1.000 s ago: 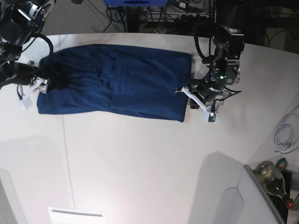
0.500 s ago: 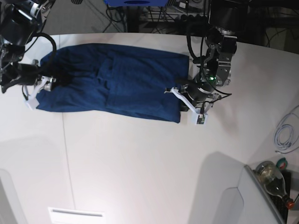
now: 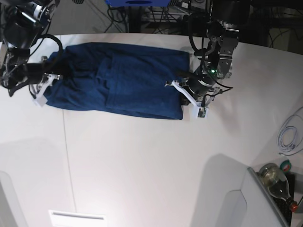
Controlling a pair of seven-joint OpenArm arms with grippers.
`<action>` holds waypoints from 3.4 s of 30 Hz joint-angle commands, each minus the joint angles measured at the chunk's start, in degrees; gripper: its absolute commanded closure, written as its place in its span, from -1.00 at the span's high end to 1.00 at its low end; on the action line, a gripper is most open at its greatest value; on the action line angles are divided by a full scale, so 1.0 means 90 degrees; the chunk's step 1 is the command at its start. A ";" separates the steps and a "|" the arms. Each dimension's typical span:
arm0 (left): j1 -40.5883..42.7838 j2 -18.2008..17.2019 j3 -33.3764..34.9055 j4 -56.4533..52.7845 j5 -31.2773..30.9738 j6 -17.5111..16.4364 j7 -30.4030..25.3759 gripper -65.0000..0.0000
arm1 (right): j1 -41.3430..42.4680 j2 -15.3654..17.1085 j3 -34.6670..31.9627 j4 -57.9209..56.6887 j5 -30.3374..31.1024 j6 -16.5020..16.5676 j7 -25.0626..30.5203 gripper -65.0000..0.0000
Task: Layout the t-shirt on the table in an organized manner, then fold the t-shirt properly
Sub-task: 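Fold the shirt ends toward each other with both grippers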
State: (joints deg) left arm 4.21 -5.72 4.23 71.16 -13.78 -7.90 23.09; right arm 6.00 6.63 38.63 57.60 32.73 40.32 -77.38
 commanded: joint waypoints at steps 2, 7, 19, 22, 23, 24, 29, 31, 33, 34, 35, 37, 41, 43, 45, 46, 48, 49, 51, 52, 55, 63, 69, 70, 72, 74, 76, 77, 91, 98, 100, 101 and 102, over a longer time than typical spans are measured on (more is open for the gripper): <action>-0.0023 0.0064 0.0004 0.0109 -0.0046 -0.0026 -0.0031 -1.00 | 0.0081 0.0088 0.0010 0.0071 0.0080 -0.0035 -0.0061 -0.98; -0.0033 0.0093 0.0023 0.0099 -0.0046 -0.0026 -0.0031 -1.00 | 0.0042 -0.0097 0.0010 0.0413 0.0080 -0.0035 -0.0286 -0.98; -0.0043 0.0249 0.0414 0.0109 -0.0027 -0.0026 -0.0050 -1.00 | -0.0476 -0.0527 -0.1045 0.2679 0.0090 -0.0035 -0.0291 -0.98; -0.0072 0.0259 0.0414 0.0099 -0.0046 -0.0026 -0.0050 -1.00 | -0.0593 -0.0635 -0.1357 0.2884 0.0090 -0.0035 -0.0291 -0.98; -0.0082 0.0269 0.0414 0.0089 -0.0046 -0.0026 -0.0050 -1.00 | -0.0632 -0.0644 -0.1465 0.2992 0.0090 -0.0035 -0.0291 -0.98; -0.0082 0.0269 0.0414 0.0089 -0.0046 -0.0026 -0.0050 -1.00 | -0.0652 -0.0644 -0.1553 0.3138 0.0090 -0.0035 -0.0291 -0.98; -0.0101 0.0327 0.0414 0.0060 -0.0007 -0.0026 -0.0050 -1.00 | -0.0818 -0.0742 -0.1748 0.3919 0.0100 -0.0035 -0.0291 -0.98; -0.0101 0.0347 0.0414 0.0050 0.0003 -0.0026 -0.0050 -1.00 | -0.0867 -0.0820 -0.1758 0.4242 0.0100 -0.0035 -0.0291 -0.98; -0.0101 0.0366 0.0434 0.0069 -0.0027 -0.0026 -0.0050 -1.00 | -0.0965 -0.0859 -0.1797 0.4486 0.0100 -0.0035 -0.0291 -0.98; -0.0101 0.0366 0.0512 0.0079 -0.0027 -0.0026 -0.0050 -1.00 | -0.1004 -0.0859 -0.1963 0.4603 0.0100 -0.0035 -0.0291 -0.98; -0.0101 0.0376 0.0600 0.0099 -0.0037 -0.0026 -0.0050 -1.00 | -0.1023 -0.0849 -0.2187 0.4720 0.0100 -0.0035 -0.0291 -0.98; -0.0101 0.0386 0.0727 0.0109 -0.0007 -0.0026 -0.0050 -1.00 | -0.1131 -0.0859 -0.2451 0.4945 0.0090 -0.0035 -0.0291 -0.98; -0.0101 0.0406 0.0766 0.0109 -0.0046 -0.0026 -0.0050 -1.00 | -0.1179 -0.1006 -0.2647 0.5023 0.0060 -0.0035 -0.0291 -0.98; -0.0101 0.0406 0.0756 0.0109 -0.0046 -0.0026 -0.0050 -1.00 | -0.1189 -0.1074 -0.2686 0.5023 0.0080 -0.0035 -0.0291 -0.98; -0.0091 0.0406 0.0756 0.0109 -0.0046 -0.0026 -0.0050 -1.00 | -0.1160 -0.1094 -0.2686 0.5023 0.0090 -0.0035 -0.0291 -0.98; -0.0091 0.0415 0.0756 0.0109 -0.0046 -0.0026 -0.0050 -1.00 | -0.1150 -0.1094 -0.2686 0.5023 0.0090 -0.0035 -0.0291 -0.98; -0.0091 0.0464 0.0756 0.0109 -0.0046 -0.0026 -0.0050 -1.00 | -0.1140 -0.1123 -0.2686 0.5023 0.0090 -0.0035 -0.0291 -0.98; -0.0091 0.0464 0.0756 0.0109 -0.0046 -0.0026 -0.0050 -1.00 | -0.1140 -0.1201 -0.2686 0.5023 0.0090 -0.0035 -0.0291 -0.98; -0.0091 0.0474 0.0756 0.0109 -0.0046 -0.0026 -0.0050 -1.00 | -0.1140 -0.1289 -0.2695 0.5004 0.0070 -0.0035 -0.0291 -0.98; -0.0091 0.0484 0.0756 0.0109 -0.0046 -0.0026 -0.0050 -1.00 | -0.1140 -0.1308 -0.2705 0.4935 0.0070 -0.0035 -0.0291 -0.98; -0.0091 0.0503 0.0756 0.0109 -0.0046 -0.0026 -0.0050 -1.00 | -0.0984 -0.1308 -0.2871 0.4506 0.0060 -0.0035 -0.0291 -0.98; -0.0072 0.0503 0.0756 0.0109 -0.0046 -0.0026 -0.0050 -1.00 | -0.0740 -0.1426 -0.2959 0.3763 0.0070 -0.0035 -0.0291 -0.98; -0.0062 0.0503 0.0756 0.0109 -0.0046 -0.0026 -0.0050 -1.00 | -0.0515 -0.1533 -0.2969 0.3363 0.0080 -0.0035 -0.0291 -0.98; -0.0062 0.0503 0.0756 0.0109 -0.0046 -0.0026 -0.0050 -1.00 | -0.0476 -0.1533 -0.2969 0.3285 0.0080 -0.0035 -0.0291 -0.98; -0.0062 0.0503 0.0756 0.0109 -0.0046 -0.0026 -0.0050 -1.00 | -0.0398 -0.1543 -0.2969 0.3197 0.0080 -0.0035 -0.0286 -0.98; -0.0052 0.0503 0.0756 0.0109 -0.0046 -0.0026 -0.0050 -1.00 | -0.0378 -0.1553 -0.2969 0.3187 0.0090 -0.0035 -0.0247 -0.98; -0.0052 0.0503 0.0756 0.0109 -0.0046 -0.0026 -0.0050 -1.00 | -0.0349 -0.1611 -0.2969 0.3187 0.0168 -0.0035 -0.0247 -0.98; -0.0052 0.0503 0.0756 0.0109 -0.0046 -0.0026 -0.0050 -1.00 | -0.0349 -0.1611 -0.2969 0.3187 0.0246 -0.0035 -0.0237 -0.98; -0.0091 0.0581 0.0756 0.0109 -0.0046 -0.0026 -0.0050 -1.00 | 0.0042 -0.1641 -0.2959 0.2318 0.0353 -0.0035 0.0046 -0.98; -0.0052 0.0542 0.0717 0.0196 -0.0007 -0.0026 -0.0041 -1.00 | 0.0032 -0.1641 -0.2959 0.2239 0.0353 -0.0035 0.0095 -0.98; -0.0004 0.0503 0.0697 0.0411 -0.0007 -0.0016 -0.0021 -1.00 | 0.0071 -0.1641 -0.2959 0.2239 0.0353 -0.0035 0.0105 -0.98; 0.0084 0.0376 0.0697 0.0538 -0.0007 -0.0006 -0.0011 -1.00 | 0.0090 -0.1641 -0.2959 0.2239 0.0353 -0.0035 0.0105 -0.98; 0.0172 0.0210 0.0688 0.0665 -0.0007 -0.0006 -0.0011 -1.00 | 0.0090 -0.1641 -0.2959 0.2239 0.0353 -0.0035 0.0105 -0.97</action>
State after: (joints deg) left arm 6.04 -3.27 10.72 76.34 -13.72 -8.08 23.86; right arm 5.69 -7.79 12.10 77.03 34.35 39.72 -77.36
